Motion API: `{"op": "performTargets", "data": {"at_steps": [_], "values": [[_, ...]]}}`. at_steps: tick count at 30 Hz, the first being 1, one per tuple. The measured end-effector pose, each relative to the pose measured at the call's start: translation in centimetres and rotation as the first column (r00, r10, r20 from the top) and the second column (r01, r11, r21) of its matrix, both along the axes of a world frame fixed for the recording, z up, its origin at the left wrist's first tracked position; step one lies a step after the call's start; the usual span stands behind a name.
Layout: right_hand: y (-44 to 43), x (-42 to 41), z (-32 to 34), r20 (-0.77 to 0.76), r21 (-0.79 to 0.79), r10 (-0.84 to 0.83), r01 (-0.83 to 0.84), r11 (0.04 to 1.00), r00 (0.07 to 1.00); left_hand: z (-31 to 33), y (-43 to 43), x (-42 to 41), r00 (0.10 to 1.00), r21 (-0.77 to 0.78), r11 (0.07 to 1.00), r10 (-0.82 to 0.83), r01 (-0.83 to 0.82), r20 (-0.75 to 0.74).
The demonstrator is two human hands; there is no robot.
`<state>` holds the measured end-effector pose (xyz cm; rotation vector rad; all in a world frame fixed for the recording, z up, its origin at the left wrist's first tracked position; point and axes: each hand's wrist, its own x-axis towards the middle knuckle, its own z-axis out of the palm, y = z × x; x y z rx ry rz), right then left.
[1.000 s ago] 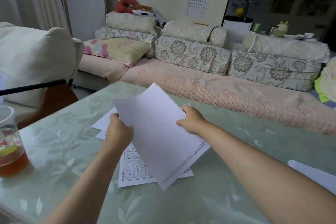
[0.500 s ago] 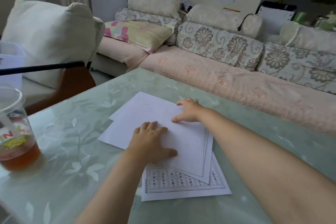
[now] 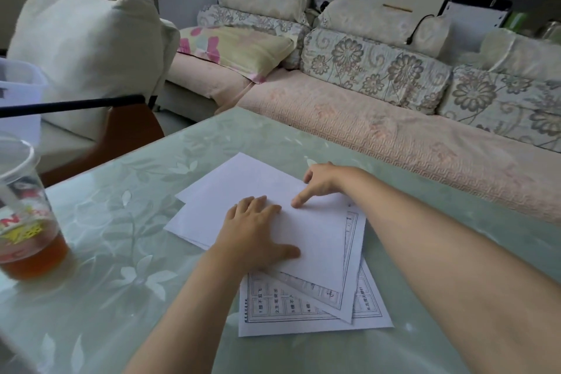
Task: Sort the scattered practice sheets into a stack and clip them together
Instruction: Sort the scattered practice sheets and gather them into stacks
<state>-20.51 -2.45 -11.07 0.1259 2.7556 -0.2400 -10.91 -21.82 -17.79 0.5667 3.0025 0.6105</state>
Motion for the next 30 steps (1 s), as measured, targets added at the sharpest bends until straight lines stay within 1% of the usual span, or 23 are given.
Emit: {"op": "performTargets", "data": {"at_steps": [4,8,13,16,19,21,23,25,27,30], "values": [[0.6,1.1,0.2,0.035,-0.050,-0.076,0.077,0.996,0.997,-0.2,-0.3,1.0,1.000,0.033,0.999,0.008,-0.008,-0.024],[1.5,3.0,0.7,0.080,0.017,-0.080,0.079,0.997,0.994,0.0,-0.5,1.8,0.999,0.010,1.000,0.027,-0.027,-0.040],[3.5,7.1,0.8,0.000,-0.145,-0.161,0.160,0.977,0.987,0.5,-0.6,3.2,0.997,-0.034,0.997,0.069,-0.070,-0.041],[5.0,10.2,0.5,-0.035,-0.250,-0.228,0.212,0.945,0.973,1.2,-1.1,4.3,0.989,-0.034,0.988,0.148,-0.148,-0.023],[6.7,13.5,-0.1,-0.102,-0.351,-0.300,0.248,0.903,0.948,2.1,-1.7,5.8,0.972,-0.011,0.972,0.235,-0.235,0.006],[7.8,15.8,-0.6,-0.111,-0.436,-0.366,0.285,0.853,0.924,2.8,-1.9,6.9,0.965,-0.078,0.965,0.257,-0.252,0.059],[9.0,18.2,-1.1,-0.084,-0.526,-0.437,0.333,0.782,0.895,3.5,-1.8,7.8,0.965,-0.161,0.963,0.234,-0.214,0.116],[10.0,20.6,-1.7,-0.066,-0.585,-0.490,0.364,0.725,0.869,4.1,-1.4,8.5,0.968,-0.170,0.972,0.192,-0.165,0.159],[10.9,22.7,-2.1,-0.051,-0.656,-0.553,0.389,0.646,0.832,4.6,-0.7,9.1,0.970,-0.168,0.976,0.169,-0.140,0.177],[12.0,25.7,-2.1,-0.033,-0.755,-0.625,0.390,0.527,0.780,4.8,0.2,9.9,0.974,-0.254,0.962,0.144,-0.097,0.176]]}}
